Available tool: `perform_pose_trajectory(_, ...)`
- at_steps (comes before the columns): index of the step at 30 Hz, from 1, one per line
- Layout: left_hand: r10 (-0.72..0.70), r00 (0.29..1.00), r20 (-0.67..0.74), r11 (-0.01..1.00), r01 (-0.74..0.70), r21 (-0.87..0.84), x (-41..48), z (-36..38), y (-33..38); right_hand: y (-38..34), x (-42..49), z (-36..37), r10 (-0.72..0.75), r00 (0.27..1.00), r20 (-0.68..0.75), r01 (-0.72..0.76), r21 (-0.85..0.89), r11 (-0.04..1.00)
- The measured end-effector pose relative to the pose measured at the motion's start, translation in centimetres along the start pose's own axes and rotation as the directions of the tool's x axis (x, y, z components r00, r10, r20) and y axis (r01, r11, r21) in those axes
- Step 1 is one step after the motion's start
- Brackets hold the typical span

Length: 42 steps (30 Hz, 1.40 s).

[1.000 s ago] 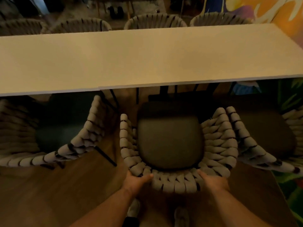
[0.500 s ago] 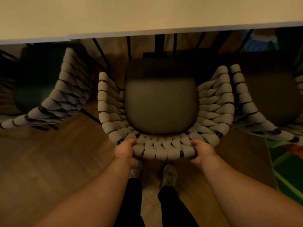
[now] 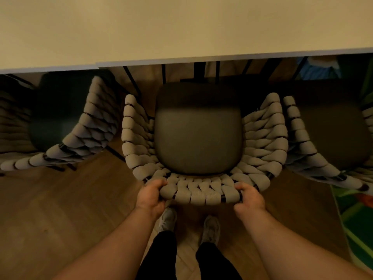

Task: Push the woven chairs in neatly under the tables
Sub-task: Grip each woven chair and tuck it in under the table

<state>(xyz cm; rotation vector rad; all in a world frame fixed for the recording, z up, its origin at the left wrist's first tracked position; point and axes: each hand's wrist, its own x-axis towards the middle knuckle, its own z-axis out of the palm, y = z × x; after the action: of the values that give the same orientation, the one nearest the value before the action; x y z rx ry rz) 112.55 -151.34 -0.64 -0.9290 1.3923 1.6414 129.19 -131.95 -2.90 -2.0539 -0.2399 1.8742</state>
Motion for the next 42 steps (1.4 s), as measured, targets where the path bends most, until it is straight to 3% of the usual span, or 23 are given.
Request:
perform_pose_trajectory(6, 0.01, 1.0, -0.01, 0.997, -0.011, -0.077, -0.3, -0.2, 0.8, 0.5, -1.0, 0.8, -0.022, 0.998, 0.057, 0.019, 0.058, 0.998)
perform_pose_trajectory(16, -0.022, 1.0, 0.003, 0.998, 0.022, -0.063, 2.8, 2.7, 3.5, -1.0, 4.3, 5.7, -0.008, 0.998, 0.058, 0.009, -0.026, 1.0)
perform_pose_trajectory(20, -0.007, 0.999, -0.044, 1.0, 0.008, 0.021, 3.4, 2.6, 3.3, -1.6, 4.2, 5.4, -0.014, 0.995, 0.099, 0.035, -0.221, 0.975)
perform_pose_trajectory(22, 0.105, 0.991, -0.089, 0.975, -0.085, 0.208, 4.3, 1.9, 3.2, -2.0, 3.9, 5.1, -0.09, 0.994, 0.06, 0.108, -0.433, 0.895)
perform_pose_trajectory(24, 0.277, 0.95, -0.144, 0.814, -0.152, 0.56, 5.3, 1.0, 3.6, -2.4, 3.5, 4.7, -0.349, 0.937, 0.008, 0.248, -0.72, 0.649)
perform_pose_trajectory(26, 0.517, 0.849, -0.106, 0.498, -0.198, 0.844, 5.6, 0.7, 4.3, -2.4, 2.1, 4.0, -0.653, 0.727, 0.212, 0.428, -0.883, 0.19)
perform_pose_trajectory(27, 0.637, 0.77, 0.028, 0.271, -0.258, 0.927, 5.3, 0.9, 4.5, -2.2, 1.3, 3.7, -0.708, 0.59, 0.387, 0.484, -0.872, -0.073)
perform_pose_trajectory(28, 0.686, 0.693, 0.221, 0.005, -0.308, 0.951, 5.0, 1.4, 4.7, -2.2, 0.5, 3.6, -0.654, 0.498, 0.569, 0.523, -0.799, -0.297)
perform_pose_trajectory(29, 0.624, 0.657, 0.423, -0.251, -0.344, 0.905, 4.7, 2.1, 4.9, -2.2, 0.1, 3.5, -0.496, 0.482, 0.722, 0.55, -0.69, -0.47)
perform_pose_trajectory(30, 0.465, 0.663, 0.587, -0.449, -0.395, 0.802, 4.5, 2.7, 5.0, -2.2, -0.3, 3.5, -0.283, 0.527, 0.801, 0.556, -0.577, -0.598)
perform_pose_trajectory(31, 0.259, 0.695, 0.671, -0.567, -0.453, 0.688, 4.4, 3.3, 5.0, -2.2, -0.2, 3.6, -0.095, 0.586, 0.805, 0.541, -0.476, -0.694)
perform_pose_trajectory(33, -0.063, 0.774, 0.63, -0.669, -0.501, 0.549, 4.9, 3.8, 4.9, -2.5, 0.1, 4.3, 0.04, 0.621, 0.783, 0.483, -0.341, -0.807)
perform_pose_trajectory(34, -0.12, 0.798, 0.59, -0.724, -0.477, 0.498, 5.2, 3.8, 4.8, -2.8, 0.2, 4.8, 0.033, 0.612, 0.79, 0.456, -0.319, -0.831)
perform_pose_trajectory(37, -0.052, 0.808, 0.587, -0.837, -0.356, 0.417, 5.7, 3.9, 4.8, -3.5, 0.6, 6.4, 0.054, 0.616, 0.786, 0.432, -0.28, -0.857)
perform_pose_trajectory(42, 0.013, 0.824, 0.566, -0.833, -0.305, 0.462, 6.4, 4.1, 6.5, -3.6, 0.3, 8.7, 0.073, 0.589, 0.805, 0.418, -0.226, -0.88)
